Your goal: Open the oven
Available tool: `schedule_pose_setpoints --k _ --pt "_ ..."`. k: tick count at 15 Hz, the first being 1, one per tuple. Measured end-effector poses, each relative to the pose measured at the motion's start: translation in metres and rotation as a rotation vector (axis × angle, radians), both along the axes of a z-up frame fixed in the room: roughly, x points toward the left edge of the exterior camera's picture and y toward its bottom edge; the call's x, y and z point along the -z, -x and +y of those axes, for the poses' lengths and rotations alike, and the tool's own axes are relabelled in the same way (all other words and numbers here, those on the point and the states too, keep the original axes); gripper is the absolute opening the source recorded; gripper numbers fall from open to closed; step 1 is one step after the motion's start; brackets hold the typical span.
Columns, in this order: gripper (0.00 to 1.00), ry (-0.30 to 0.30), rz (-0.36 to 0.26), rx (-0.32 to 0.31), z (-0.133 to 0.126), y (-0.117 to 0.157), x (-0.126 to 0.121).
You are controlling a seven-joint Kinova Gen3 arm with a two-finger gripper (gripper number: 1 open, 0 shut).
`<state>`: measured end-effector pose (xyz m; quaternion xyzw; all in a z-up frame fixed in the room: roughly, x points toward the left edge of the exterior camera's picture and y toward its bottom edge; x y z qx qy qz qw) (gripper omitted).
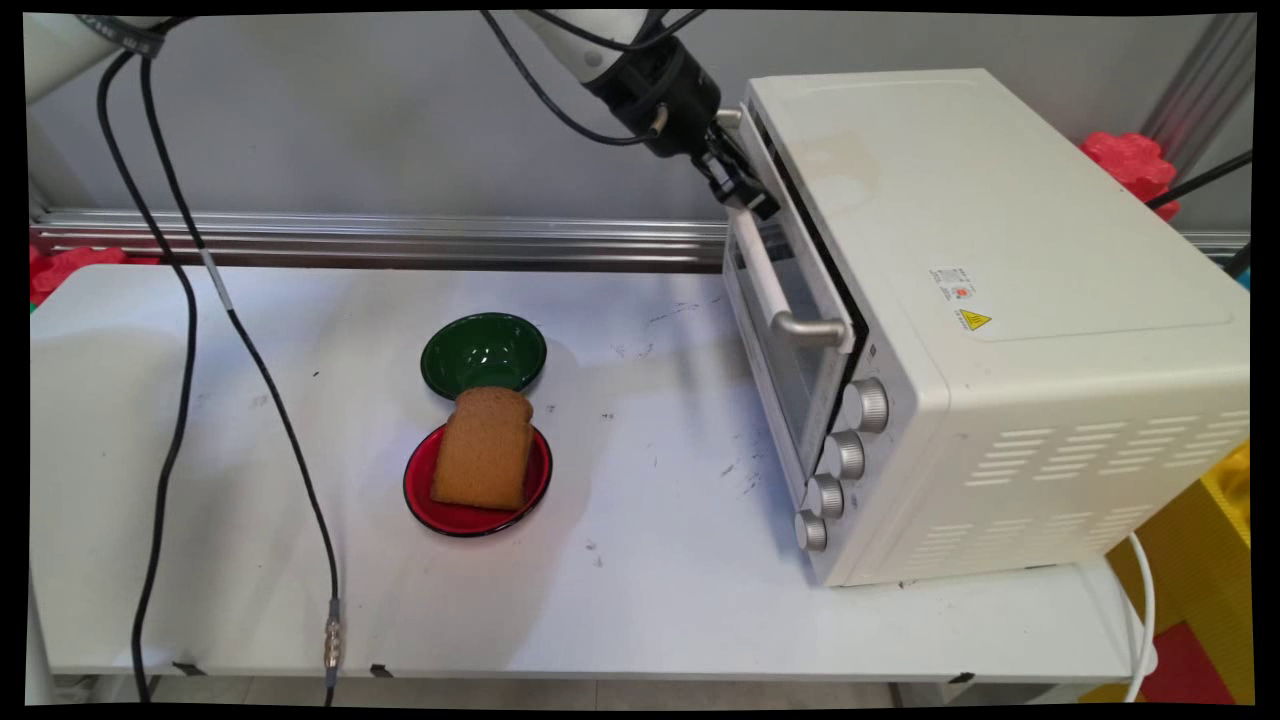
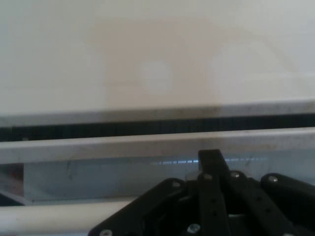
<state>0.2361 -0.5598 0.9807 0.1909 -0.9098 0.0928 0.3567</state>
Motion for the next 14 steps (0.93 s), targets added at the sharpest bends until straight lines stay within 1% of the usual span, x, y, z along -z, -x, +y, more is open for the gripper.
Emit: schedule_pose_setpoints --k 3,14 --pt "0.0 -0.002 -0.013 0.0 0.004 -0.008 0.003" --pt "0.0 -0.037 -0.083 0.0 0.022 -0.051 0.017"
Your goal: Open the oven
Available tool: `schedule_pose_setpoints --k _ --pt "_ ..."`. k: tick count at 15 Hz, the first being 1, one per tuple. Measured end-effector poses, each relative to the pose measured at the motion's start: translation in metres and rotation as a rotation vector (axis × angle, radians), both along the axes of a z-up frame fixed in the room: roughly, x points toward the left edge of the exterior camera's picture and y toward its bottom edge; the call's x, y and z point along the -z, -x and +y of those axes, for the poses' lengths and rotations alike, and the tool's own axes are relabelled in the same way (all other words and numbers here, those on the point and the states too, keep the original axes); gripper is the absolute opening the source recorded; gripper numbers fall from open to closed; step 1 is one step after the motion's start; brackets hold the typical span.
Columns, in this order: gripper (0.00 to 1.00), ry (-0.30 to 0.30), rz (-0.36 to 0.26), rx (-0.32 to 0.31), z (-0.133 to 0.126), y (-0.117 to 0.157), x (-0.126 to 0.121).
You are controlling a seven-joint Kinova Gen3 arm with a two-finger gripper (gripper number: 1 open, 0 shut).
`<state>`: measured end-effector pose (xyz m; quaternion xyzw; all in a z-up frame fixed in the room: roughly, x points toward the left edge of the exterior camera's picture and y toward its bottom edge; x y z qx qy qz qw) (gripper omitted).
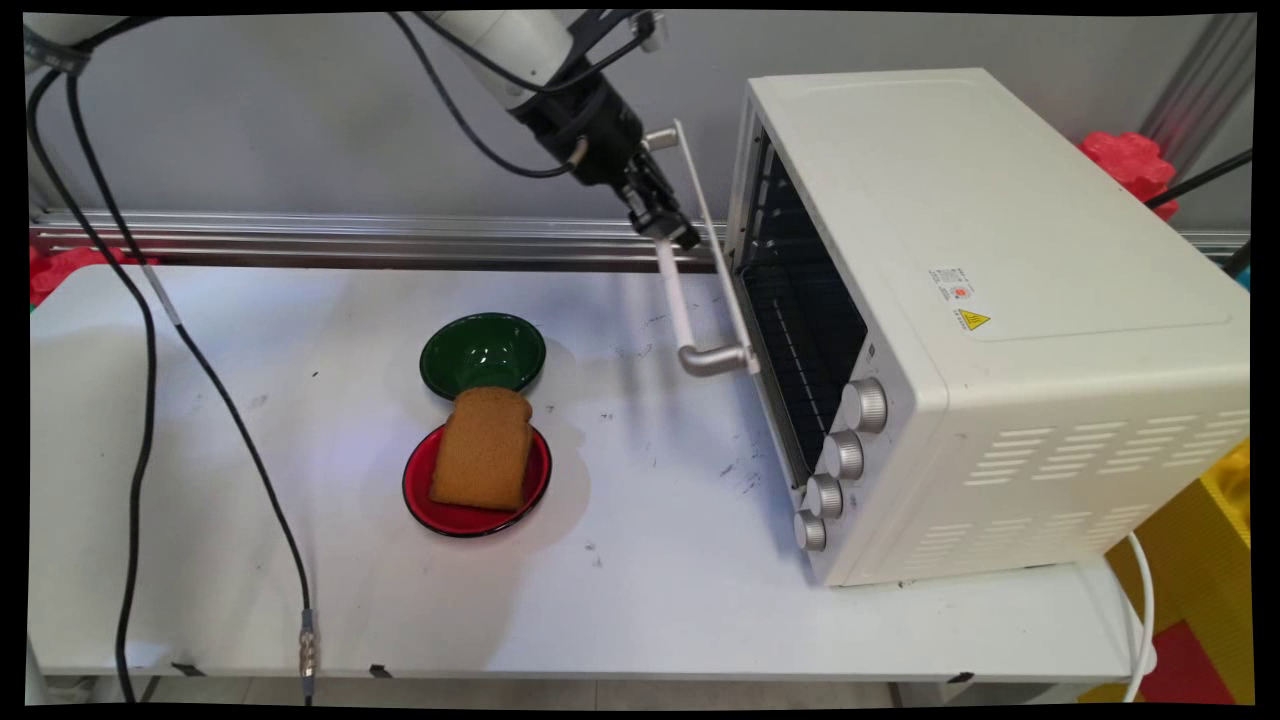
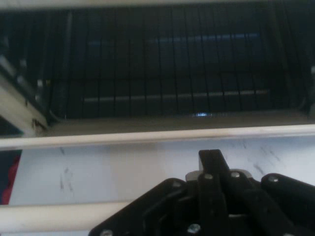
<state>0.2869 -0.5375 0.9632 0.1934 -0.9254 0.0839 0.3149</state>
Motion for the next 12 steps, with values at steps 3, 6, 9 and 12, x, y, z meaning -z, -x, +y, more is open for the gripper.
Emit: schedule_pose_setpoints --k 3,6,9,12 --pt "0.0 -0.015 -0.022 0.003 0.006 -0.016 0.007" --pt "0.0 -0.023 -0.034 0.009 0.011 -0.028 0.013" --pt "0.0 -0.03 -0.041 0.018 0.015 -0.042 0.023" --pt "0.0 -0.031 -0.04 0.027 0.018 -0.052 0.033"
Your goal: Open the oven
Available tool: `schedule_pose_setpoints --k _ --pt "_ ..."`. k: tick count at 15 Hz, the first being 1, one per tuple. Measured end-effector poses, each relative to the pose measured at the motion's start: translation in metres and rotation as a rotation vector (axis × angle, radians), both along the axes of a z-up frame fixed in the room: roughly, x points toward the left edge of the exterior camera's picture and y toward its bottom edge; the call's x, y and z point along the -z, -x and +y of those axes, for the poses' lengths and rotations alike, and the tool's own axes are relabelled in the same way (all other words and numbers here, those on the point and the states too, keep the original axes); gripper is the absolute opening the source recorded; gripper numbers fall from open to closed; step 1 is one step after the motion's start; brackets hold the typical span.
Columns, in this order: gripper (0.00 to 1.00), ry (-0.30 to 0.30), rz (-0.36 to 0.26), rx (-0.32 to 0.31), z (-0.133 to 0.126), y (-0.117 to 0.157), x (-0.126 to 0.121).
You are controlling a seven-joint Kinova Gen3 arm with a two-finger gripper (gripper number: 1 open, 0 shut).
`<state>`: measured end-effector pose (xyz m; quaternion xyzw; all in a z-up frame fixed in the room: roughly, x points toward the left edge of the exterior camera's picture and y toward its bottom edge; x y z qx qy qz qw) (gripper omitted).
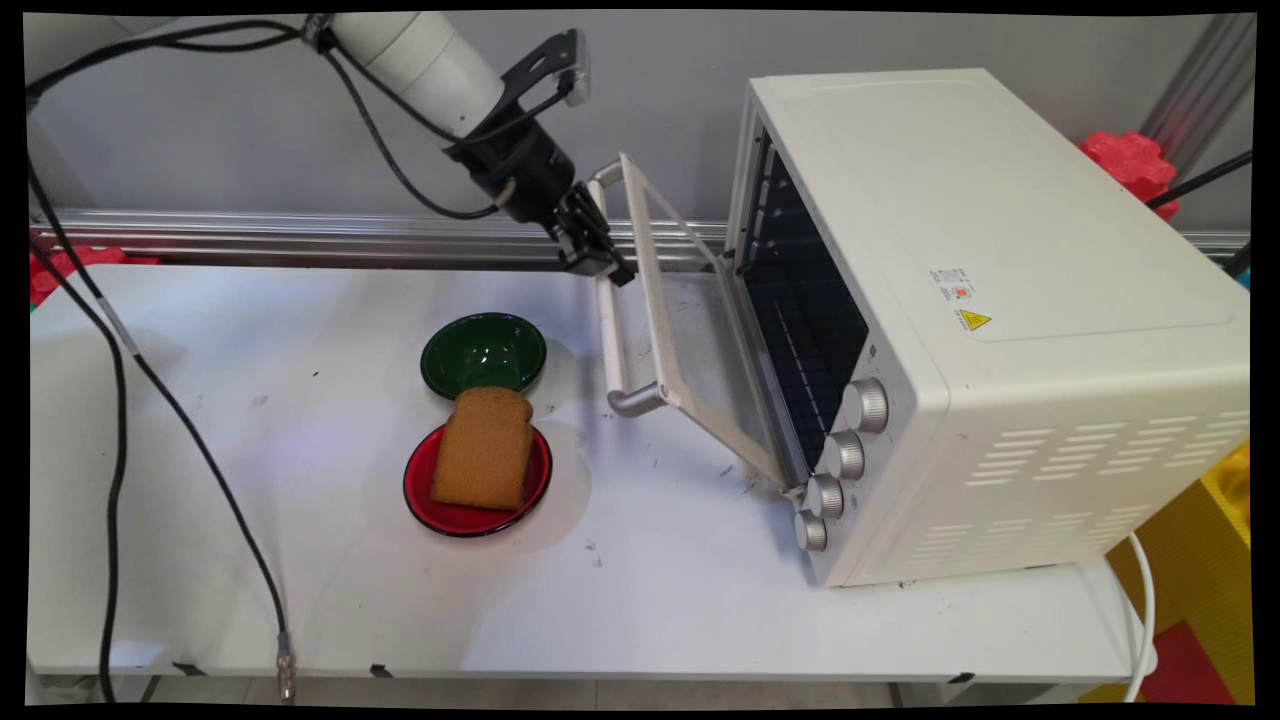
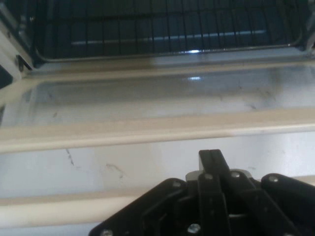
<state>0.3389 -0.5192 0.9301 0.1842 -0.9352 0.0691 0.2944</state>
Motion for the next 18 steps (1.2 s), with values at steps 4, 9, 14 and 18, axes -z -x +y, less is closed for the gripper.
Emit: schedule_pose_setpoints --k 4,9,14,18 --pt "0.0 0.005 0.011 0.015 0.002 -0.009 0.017" --pt "0.0 0.005 0.021 0.033 0.006 -0.02 0.041" --pt "0.0 0.003 0.019 0.038 0.009 -0.033 0.056" --pt "0.0 0.0 0.017 0.042 0.012 -0.044 0.07"
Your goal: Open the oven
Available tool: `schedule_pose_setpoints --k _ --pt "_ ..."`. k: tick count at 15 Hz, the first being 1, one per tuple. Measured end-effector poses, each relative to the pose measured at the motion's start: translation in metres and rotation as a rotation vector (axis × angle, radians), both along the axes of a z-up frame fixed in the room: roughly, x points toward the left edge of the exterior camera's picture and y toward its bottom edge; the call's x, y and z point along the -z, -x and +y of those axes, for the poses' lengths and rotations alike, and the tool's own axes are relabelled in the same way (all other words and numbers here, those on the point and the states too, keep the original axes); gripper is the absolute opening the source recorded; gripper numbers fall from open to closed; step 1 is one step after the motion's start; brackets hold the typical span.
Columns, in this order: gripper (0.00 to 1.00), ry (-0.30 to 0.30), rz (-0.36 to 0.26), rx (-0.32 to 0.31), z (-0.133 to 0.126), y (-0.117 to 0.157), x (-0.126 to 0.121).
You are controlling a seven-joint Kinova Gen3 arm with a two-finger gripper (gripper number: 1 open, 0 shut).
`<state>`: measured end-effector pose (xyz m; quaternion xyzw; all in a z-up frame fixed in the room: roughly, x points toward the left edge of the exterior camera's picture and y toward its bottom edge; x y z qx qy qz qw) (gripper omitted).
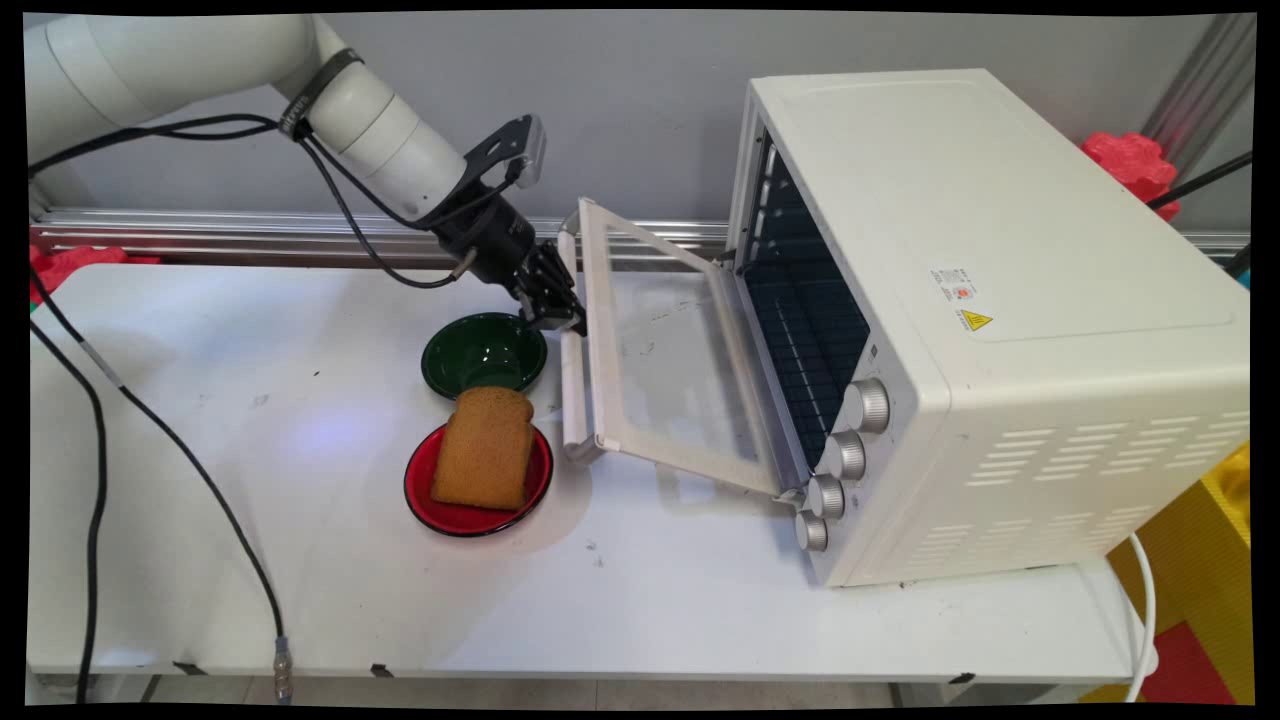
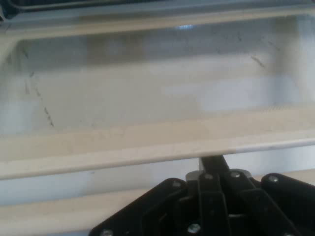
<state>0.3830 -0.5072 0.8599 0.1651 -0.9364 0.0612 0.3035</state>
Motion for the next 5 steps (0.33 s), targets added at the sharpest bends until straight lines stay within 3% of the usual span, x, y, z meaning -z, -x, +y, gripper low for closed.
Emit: schedule_pose_setpoints --k 5 --pt "0.0 -0.004 -0.002 0.003 0.004 -0.012 0.013"
